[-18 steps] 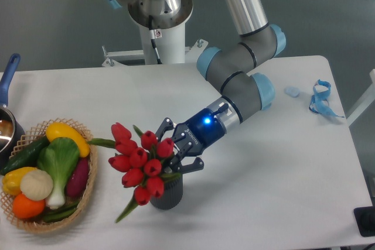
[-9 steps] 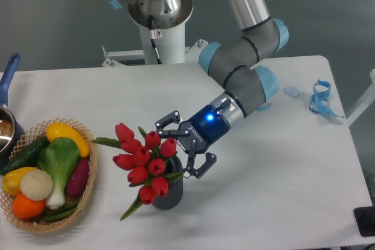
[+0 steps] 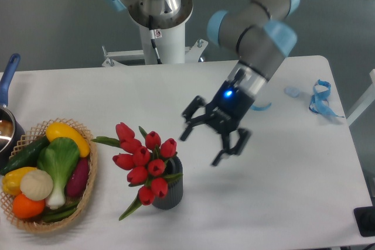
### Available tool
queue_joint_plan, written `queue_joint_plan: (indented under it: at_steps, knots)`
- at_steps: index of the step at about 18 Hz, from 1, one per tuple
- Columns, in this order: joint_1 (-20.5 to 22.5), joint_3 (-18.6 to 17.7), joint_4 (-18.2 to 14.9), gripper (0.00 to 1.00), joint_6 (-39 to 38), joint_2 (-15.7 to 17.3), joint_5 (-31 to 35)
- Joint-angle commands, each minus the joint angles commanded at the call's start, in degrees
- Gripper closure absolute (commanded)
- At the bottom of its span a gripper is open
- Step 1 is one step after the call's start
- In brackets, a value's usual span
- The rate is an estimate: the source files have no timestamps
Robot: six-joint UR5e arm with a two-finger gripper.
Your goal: Insert the flowers into the vase
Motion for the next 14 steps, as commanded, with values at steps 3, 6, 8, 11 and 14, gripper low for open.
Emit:
queue_joint_plan:
  at_steps: [3,6,8,11,14]
  knots:
    - [2.6,3.1,-0.3,0.00,0.3,1.5,3.5]
    - [4.0,7.5,-5.8,0.00,0.9,3.9,11.2]
    - [3.8,11.0,-11.5,0.00,3.6,4.1,16.3]
    - [4.0,14.2,-20.2,0.00,15.2,4.3,22.8]
    - [5.8,15.5,-26.1,0.00,25.5,5.1,26.8]
